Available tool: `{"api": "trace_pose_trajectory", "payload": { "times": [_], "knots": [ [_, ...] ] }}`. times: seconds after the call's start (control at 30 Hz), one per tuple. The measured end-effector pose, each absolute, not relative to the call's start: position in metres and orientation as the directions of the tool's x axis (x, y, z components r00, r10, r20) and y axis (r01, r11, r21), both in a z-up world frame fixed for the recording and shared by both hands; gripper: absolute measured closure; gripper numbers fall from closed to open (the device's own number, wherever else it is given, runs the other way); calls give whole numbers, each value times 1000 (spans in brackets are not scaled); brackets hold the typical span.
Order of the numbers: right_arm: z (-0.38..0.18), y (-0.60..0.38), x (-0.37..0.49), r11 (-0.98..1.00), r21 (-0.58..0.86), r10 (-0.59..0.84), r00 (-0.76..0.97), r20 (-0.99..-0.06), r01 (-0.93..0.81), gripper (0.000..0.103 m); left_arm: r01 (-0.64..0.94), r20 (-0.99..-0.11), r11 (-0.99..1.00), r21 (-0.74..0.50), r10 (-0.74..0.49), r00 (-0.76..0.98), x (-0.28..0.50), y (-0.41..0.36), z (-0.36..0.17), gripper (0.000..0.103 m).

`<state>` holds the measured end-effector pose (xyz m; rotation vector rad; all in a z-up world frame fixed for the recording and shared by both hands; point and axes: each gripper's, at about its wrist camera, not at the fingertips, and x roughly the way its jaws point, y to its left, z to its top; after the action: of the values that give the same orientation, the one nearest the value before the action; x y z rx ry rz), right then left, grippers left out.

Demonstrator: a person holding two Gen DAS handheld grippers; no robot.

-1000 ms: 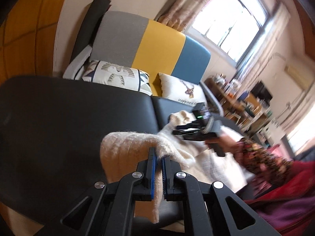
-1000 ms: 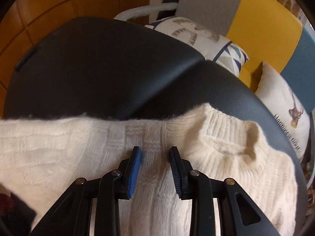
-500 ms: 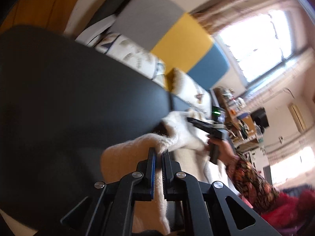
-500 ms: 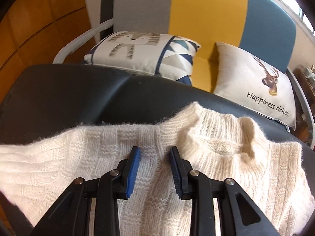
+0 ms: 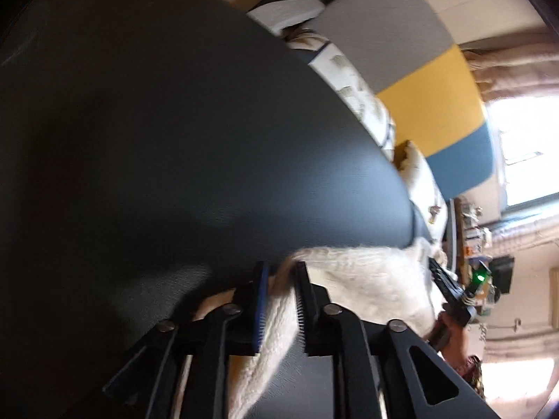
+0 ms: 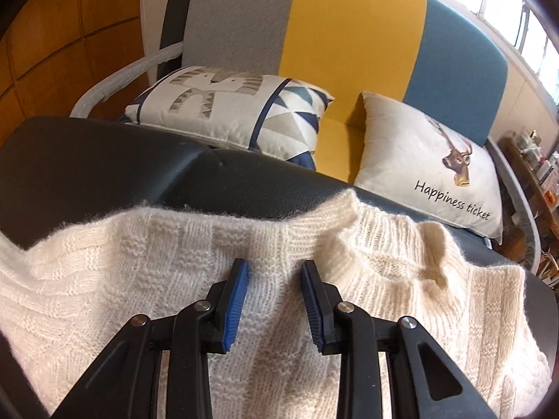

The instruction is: Fold clothes

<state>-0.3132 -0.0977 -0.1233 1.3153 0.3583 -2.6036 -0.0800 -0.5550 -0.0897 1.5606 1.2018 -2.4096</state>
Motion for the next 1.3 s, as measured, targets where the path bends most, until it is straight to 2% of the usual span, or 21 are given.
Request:
{"api": "trace_pose_trajectory", "payload": {
  "times": [0.07, 0.2, 0.27, 0.37, 0.43, 0.53, 0.6, 0.67, 0.7, 0.73, 0.8, 0.83, 0.87, 0.93, 0.97, 1.1, 1.23, 1.3],
  "knots": [
    [-124, -98, -312, -950, -134, -65, -597, -800, 283, 73, 417, -793, -712, -566, 330, -512, -75, -559, -88, 69],
    [-124, -95, -314, -953, -110, -82, -587, -806, 284, 73, 392, -774, -728, -563, 298, -558, -43, -567, -73, 63],
    [-123, -93, -316, -953, -96, -92, -575, -813, 287, 73, 353, -761, -751, -558, 294, -578, -24, -565, -63, 40],
    [-123, -92, -318, -953, -83, -101, -563, -820, 293, 72, 252, -750, -815, -522, 298, -590, 6, -542, -51, 25],
    [-123, -92, -318, -953, -80, -103, -560, -822, 293, 72, 181, -748, -860, -477, 289, -598, 25, -519, -47, 23],
    [-123, -91, -319, -955, -70, -108, -555, -825, 290, 72, 98, -776, -944, -315, 197, -599, 48, -480, -47, 18],
    [-123, -90, -319, -955, -65, -110, -551, -827, 288, 72, 70, -800, -994, -82, 24, -600, 52, -454, -53, 18],
    [-123, -90, -319, -956, -62, -112, -549, -828, 288, 72, 52, -785, -986, 158, -157, -600, 55, -432, -62, 17],
    [-123, -90, -319, -955, -62, -112, -549, -828, 288, 72, 60, -774, -966, 250, -237, -587, 53, -430, -72, 17],
    [-123, -90, -318, -956, -62, -112, -551, -827, 288, 72, 57, -780, -960, 274, -256, -570, 51, -431, -81, 17],
    [-123, -90, -318, -956, -63, -112, -553, -826, 287, 72, 48, -808, -964, 261, -246, -536, 44, -431, -97, 19],
    [-123, -90, -318, -956, -63, -112, -554, -825, 287, 72, 46, -812, -971, 233, -220, -541, 43, -432, -100, 28],
    [-123, -89, -318, -956, -63, -112, -553, -825, 288, 72, 44, -818, -979, 198, -190, -543, 42, -433, -101, 49],
    [-123, -89, -318, -955, -62, -114, -552, -826, 290, 72, 51, -841, -988, 144, -150, -520, 38, -437, -98, 84],
    [-123, -89, -318, -955, -60, -116, -550, -827, 291, 72, 52, -848, -991, 126, -135, -512, 38, -438, -95, 89],
    [-123, -88, -319, -953, -56, -122, -544, -830, 299, 72, 16, -842, -1000, 17, -23, -539, 45, -445, -65, 90],
    [-124, -88, -320, -949, -55, -126, -536, -835, 309, 72, 63, -778, -961, -271, 180, -602, 47, -482, -22, 94],
    [-124, -88, -321, -948, -58, -125, -533, -837, 314, 72, 124, -721, -919, -374, 204, -662, 34, -499, 3, 94]
  ]
}}
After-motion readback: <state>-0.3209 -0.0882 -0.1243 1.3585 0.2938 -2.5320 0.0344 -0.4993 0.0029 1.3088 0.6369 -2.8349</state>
